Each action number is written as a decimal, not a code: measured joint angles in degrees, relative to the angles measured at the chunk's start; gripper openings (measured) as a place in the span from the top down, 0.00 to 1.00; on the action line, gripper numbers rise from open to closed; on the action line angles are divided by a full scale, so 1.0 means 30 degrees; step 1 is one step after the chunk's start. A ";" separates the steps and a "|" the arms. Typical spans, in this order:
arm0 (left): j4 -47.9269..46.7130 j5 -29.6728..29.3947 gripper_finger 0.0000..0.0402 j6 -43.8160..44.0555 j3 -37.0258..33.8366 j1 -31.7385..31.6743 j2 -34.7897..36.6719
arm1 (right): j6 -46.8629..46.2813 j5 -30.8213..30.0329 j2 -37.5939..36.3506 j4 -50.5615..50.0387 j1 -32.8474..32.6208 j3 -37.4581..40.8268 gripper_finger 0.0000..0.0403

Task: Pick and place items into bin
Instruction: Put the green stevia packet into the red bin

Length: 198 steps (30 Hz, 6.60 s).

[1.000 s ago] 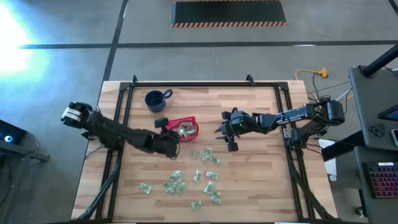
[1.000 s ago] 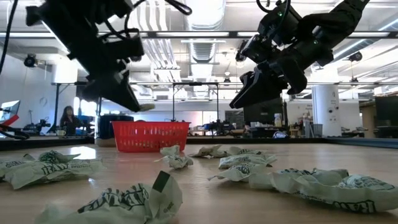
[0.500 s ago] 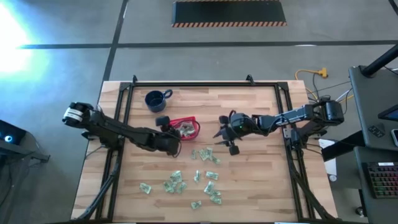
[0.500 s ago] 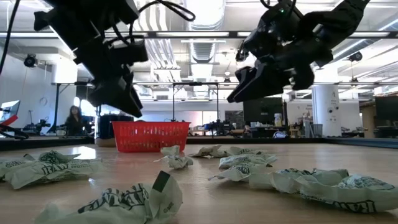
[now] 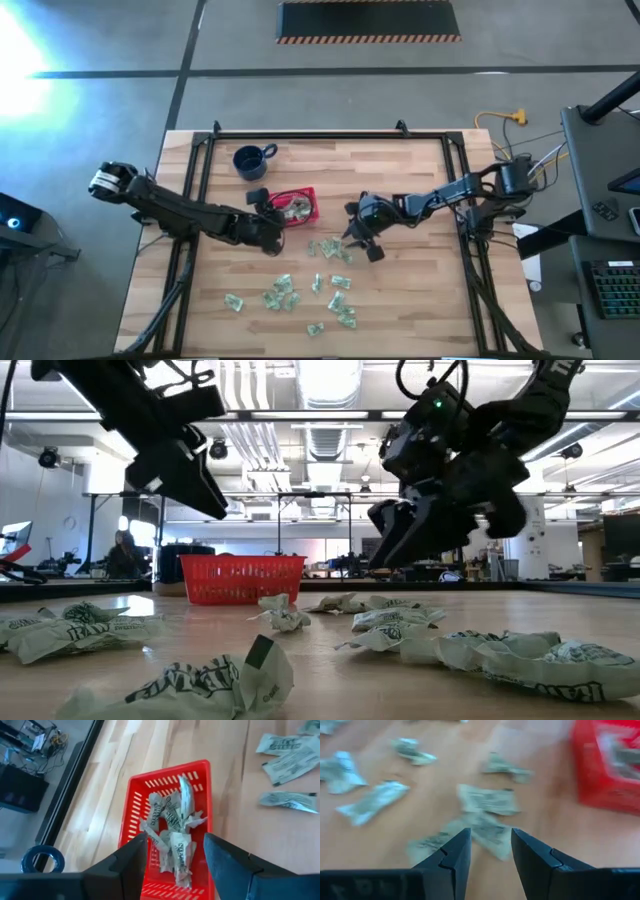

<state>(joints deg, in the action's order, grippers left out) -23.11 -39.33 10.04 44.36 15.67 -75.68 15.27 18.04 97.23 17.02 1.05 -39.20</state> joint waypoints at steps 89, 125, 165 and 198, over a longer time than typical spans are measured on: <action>0.0170 0.0272 0.55 0.5073 -0.0812 0.5656 0.0919 | 0.2672 -0.3862 0.5958 -0.2548 0.2363 -1.0695 0.74; 0.4064 0.8036 0.55 0.7614 -0.0933 0.6283 -0.4475 | 0.2438 -0.1025 0.3570 -0.8408 0.0731 -0.7838 0.67; -0.0072 -0.4229 0.97 0.0979 -0.0333 0.4602 -0.1321 | 0.2009 -0.1040 0.2711 -0.8046 0.0738 -0.6782 0.80; 0.1053 -0.1953 0.61 -0.2005 -0.0554 -0.1055 -0.1325 | 0.0929 0.0916 0.3587 -0.6112 0.0738 -0.5528 0.73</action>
<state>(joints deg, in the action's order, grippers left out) -19.95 -45.19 4.02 42.70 12.51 -79.66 18.06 20.78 107.99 -1.31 3.27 -55.78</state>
